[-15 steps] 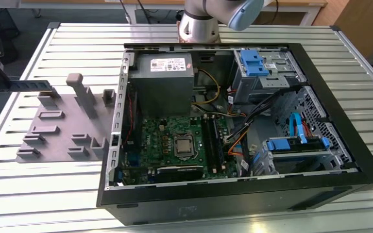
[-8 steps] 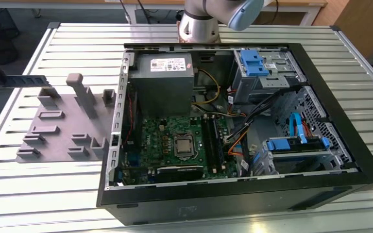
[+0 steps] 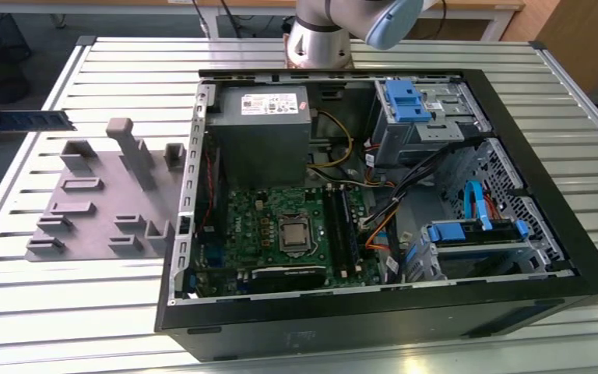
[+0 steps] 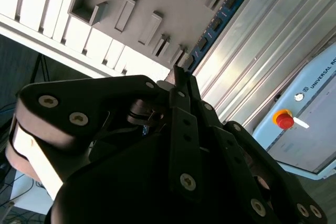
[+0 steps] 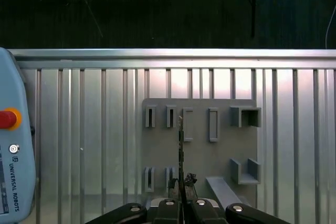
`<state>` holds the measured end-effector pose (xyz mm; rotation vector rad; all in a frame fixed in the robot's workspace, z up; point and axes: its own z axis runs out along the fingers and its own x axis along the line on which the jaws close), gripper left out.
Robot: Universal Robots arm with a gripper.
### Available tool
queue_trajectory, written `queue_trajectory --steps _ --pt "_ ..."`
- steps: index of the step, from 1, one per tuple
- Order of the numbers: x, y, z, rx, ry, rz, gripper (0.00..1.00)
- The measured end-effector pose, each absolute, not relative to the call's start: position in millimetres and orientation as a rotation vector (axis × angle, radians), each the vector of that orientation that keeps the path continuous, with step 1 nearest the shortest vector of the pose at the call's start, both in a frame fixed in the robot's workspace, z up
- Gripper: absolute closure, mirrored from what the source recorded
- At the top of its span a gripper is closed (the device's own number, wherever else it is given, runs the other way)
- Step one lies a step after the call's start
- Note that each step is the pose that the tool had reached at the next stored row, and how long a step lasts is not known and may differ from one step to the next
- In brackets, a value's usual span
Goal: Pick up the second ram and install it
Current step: 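Pick up the second ram and move it above second insertion slot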
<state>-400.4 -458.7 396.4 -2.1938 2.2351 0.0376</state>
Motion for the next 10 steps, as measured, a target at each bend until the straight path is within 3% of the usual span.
queue_trajectory --steps 10 --pt "-398.5 -458.7 396.7 -2.194 2.235 0.038 0.86"
